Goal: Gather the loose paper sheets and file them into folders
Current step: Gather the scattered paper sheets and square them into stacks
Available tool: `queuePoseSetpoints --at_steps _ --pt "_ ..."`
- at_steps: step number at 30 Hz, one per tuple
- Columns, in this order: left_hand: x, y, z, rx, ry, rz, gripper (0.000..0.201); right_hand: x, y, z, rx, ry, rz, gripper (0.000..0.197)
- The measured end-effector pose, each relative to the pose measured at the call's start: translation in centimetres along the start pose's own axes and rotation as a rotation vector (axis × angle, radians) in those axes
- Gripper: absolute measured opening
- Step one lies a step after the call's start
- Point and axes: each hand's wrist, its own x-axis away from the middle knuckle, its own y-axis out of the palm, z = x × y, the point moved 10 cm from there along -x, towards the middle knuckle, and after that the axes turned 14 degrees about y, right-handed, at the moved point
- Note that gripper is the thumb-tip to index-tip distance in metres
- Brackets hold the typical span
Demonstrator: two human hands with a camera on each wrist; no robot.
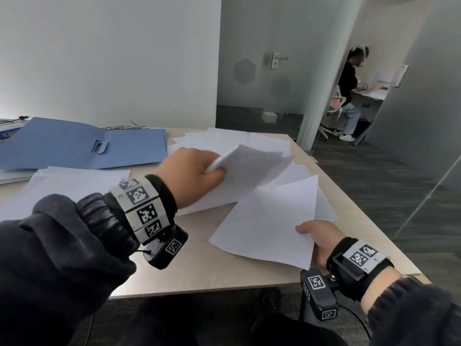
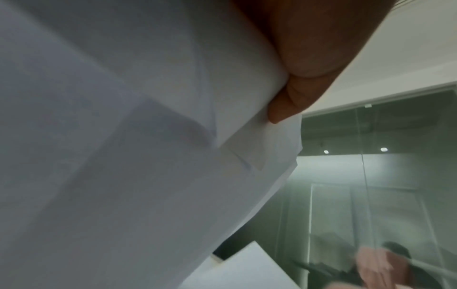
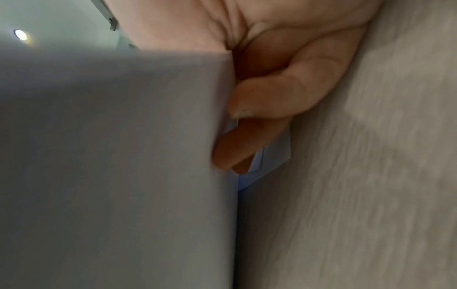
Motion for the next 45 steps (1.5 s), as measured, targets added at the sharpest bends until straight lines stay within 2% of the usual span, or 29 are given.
queuePoseSetpoints --at_steps 4,6,8,9,11,15,19,23,27,29,31,33,34,37,39,41,42,45 --pt "-1.1 -3.9 -0.7 0.023 -0.010 0.238 0.038 -0.1 0.1 0.1 -0.006 0.004 -0.014 0.019" --pt "-1.1 -4.9 0.0 0.067 0.060 0.348 0.041 0.0 0.2 0.1 -0.009 0.003 -0.015 0.021" --pt "-1.0 -4.2 1.8 0.044 0.193 0.325 0.041 0.2 0.3 0.3 -0.010 0.010 -0.021 0.022" --pt "-1.1 -3.0 2.9 0.019 0.276 0.251 0.038 0.3 0.4 0.3 -0.014 0.010 -0.025 0.023" --pt "-0.8 0.9 3.5 0.026 0.362 0.024 0.016 0.6 0.5 0.3 -0.024 0.004 -0.036 0.021" --pt "1.0 8.3 2.1 0.045 0.410 -0.411 0.030 1.1 0.8 0.0 -0.047 -0.042 -0.106 0.017" --pt "3.9 12.8 0.3 0.017 0.352 -0.751 0.034 1.0 1.4 -0.3 -0.042 -0.053 -0.166 0.042" --pt "6.3 15.3 -0.1 0.078 0.328 -0.923 0.049 0.9 2.5 0.1 -0.050 0.011 -0.230 0.060" --pt "8.2 16.7 -1.5 0.087 0.264 -1.059 0.085 0.3 2.7 0.5 0.150 -0.024 -0.151 0.033" --pt "8.4 16.1 -2.1 0.163 0.164 -1.061 0.093 -0.1 2.4 0.4 0.210 -0.054 -0.099 0.030" --pt "7.8 15.0 -3.1 0.255 0.019 -0.981 0.098 -0.4 2.1 0.1 0.227 -0.083 -0.081 0.030" --pt "6.7 13.5 -5.8 0.165 -0.136 -0.841 0.109 -0.7 1.7 -0.1 0.229 -0.089 -0.071 0.029" --pt "6.5 12.6 -7.8 0.078 -0.234 -0.783 0.106 -0.9 1.6 -0.2 0.225 -0.088 -0.072 0.029" --pt "7.7 11.3 -12.8 -0.078 -0.490 -0.744 0.099 -0.8 1.6 -0.2 0.204 -0.090 -0.085 0.027" --pt "8.3 11.5 -13.6 -0.022 -0.535 -0.761 0.100 -0.6 2.1 -0.2 0.210 -0.100 -0.101 0.039" --pt "8.2 11.7 -13.1 0.056 -0.527 -0.733 0.091 -0.6 2.8 0.1 0.223 -0.097 -0.130 0.055" --pt "8.1 11.8 -12.6 0.095 -0.522 -0.709 0.087 -0.6 3.2 0.3 0.224 -0.085 -0.149 0.056" --pt "6.8 11.9 -11.5 0.253 -0.501 -0.585 0.081 0.0 4.4 0.5 0.247 -0.071 -0.188 0.039"
